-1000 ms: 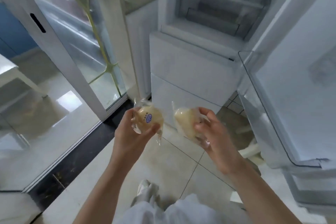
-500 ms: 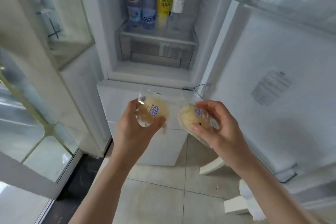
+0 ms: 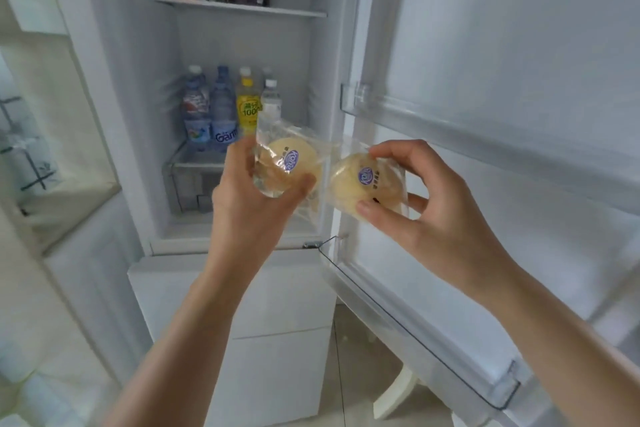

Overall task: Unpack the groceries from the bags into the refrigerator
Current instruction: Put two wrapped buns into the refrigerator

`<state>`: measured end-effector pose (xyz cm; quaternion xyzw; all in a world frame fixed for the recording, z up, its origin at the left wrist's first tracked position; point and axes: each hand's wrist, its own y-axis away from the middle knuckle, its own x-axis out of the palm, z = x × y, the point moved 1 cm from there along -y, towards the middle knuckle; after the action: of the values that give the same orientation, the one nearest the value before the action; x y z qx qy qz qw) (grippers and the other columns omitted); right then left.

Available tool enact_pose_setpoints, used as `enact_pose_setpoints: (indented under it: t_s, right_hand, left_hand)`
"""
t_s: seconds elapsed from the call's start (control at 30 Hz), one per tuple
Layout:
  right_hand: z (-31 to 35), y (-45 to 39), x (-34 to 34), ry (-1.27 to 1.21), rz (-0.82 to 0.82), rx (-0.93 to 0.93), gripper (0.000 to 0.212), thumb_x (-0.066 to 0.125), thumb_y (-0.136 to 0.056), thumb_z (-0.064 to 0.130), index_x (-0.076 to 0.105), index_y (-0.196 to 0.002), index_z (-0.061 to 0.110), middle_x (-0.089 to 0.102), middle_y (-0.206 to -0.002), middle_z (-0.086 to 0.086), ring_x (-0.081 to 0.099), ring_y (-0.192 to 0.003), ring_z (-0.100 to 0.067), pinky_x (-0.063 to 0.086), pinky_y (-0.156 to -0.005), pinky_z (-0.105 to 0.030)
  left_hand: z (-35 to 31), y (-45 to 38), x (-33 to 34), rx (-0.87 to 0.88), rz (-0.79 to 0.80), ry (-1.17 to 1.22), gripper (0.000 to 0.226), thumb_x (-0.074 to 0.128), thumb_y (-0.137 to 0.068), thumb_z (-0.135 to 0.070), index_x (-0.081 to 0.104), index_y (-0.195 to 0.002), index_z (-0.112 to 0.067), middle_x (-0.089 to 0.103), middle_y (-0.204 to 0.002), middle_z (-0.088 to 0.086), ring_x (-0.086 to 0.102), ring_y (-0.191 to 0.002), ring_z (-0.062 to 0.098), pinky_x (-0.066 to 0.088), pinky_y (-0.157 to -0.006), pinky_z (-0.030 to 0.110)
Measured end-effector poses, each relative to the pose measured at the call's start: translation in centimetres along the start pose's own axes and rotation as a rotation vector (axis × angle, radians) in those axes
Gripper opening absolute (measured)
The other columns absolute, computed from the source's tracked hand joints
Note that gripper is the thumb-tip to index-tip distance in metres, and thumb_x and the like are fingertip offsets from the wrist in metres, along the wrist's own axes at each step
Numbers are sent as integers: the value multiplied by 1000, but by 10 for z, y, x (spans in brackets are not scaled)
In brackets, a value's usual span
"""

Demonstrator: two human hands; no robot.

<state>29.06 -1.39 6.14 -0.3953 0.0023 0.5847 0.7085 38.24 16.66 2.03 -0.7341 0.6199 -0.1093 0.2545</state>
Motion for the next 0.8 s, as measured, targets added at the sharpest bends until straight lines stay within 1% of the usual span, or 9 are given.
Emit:
enact_pose_setpoints:
  t_s: [0.07, 0.27, 0.37, 0.43, 0.47, 0.57, 0.6, 0.7, 0.8]
  right_hand:
    - [12, -9, -10, 45, -41, -63, 44, 77, -76, 25, 55, -114, 29, 59, -109, 24, 54, -112, -5, 49, -93, -40]
    - [43, -40, -40, 256, -170, -212, 49, 75, -73, 36, 54, -116, 27, 57, -111, 21, 54, -111, -12, 47, -95, -42]
    - [52, -57, -57, 386, -214, -242, 55, 77, -71, 38, 52, -118, 26, 57, -116, 12, 51, -109, -15, 44, -95, -35]
    - [55, -69, -68, 514, -239, -242, 59, 79, -71, 35, 51, -121, 25, 56, -120, 6, 46, -105, -17, 34, -89, -23]
    - [55, -74, -73, 579, -249, -245, 60, 79, -71, 33, 50, -123, 23, 55, -120, 3, 44, -103, -17, 30, -85, -20]
    - [53, -87, -83, 718, -243, -235, 63, 73, -73, 21, 44, -129, 19, 50, -121, -3, 38, -105, -23, 25, -85, -21]
    - [50, -90, -86, 768, -241, -237, 64, 71, -73, 15, 42, -130, 18, 47, -121, -5, 36, -107, -25, 24, -85, -22]
    - [39, -98, -95, 944, -240, -227, 72, 67, -69, 9, 37, -134, 18, 41, -123, -8, 35, -110, -33, 30, -86, -28]
    - [27, -101, -100, 1088, -253, -176, 77, 74, -67, 12, 38, -135, 17, 40, -121, -12, 36, -110, -36, 41, -86, -38]
  left_hand:
    - [-15, -12, 4, 48, -15, 27, 69, 84, -68, -41, 47, -125, -29, 67, -104, -13, 66, -95, 8, 56, -86, 40]
    - [-62, -53, 18, 170, -34, 60, 71, 84, -70, -43, 45, -126, -23, 65, -108, -9, 64, -94, 6, 54, -85, 36]
    - [-85, -67, 29, 231, -30, 58, 75, 82, -73, -41, 41, -131, -19, 63, -111, -5, 62, -92, 7, 52, -81, 28]
    - [-98, -75, 40, 265, -18, 60, 74, 81, -75, -41, 38, -132, -18, 62, -100, -11, 62, -89, 8, 51, -78, 26]
    - [-104, -79, 46, 277, -7, 66, 74, 80, -76, -41, 37, -132, -18, 61, -95, -14, 63, -88, 8, 51, -77, 26]
    - [-115, -91, 64, 261, 56, 91, 76, 78, -78, -38, 33, -136, -18, 59, -94, -14, 62, -85, 8, 47, -72, 18]
    - [-117, -94, 72, 242, 85, 103, 78, 77, -79, -36, 30, -139, -18, 61, -99, -9, 62, -87, 12, 45, -72, 19]
    - [-121, -103, 93, 236, 155, 116, 88, 77, -78, -32, 20, -145, -21, 60, -114, 4, 61, -96, 21, 45, -80, 29]
    - [-120, -111, 110, 249, 203, 96, 93, 76, -77, -29, 16, -147, -26, 58, -119, 8, 59, -101, 23, 42, -80, 29]
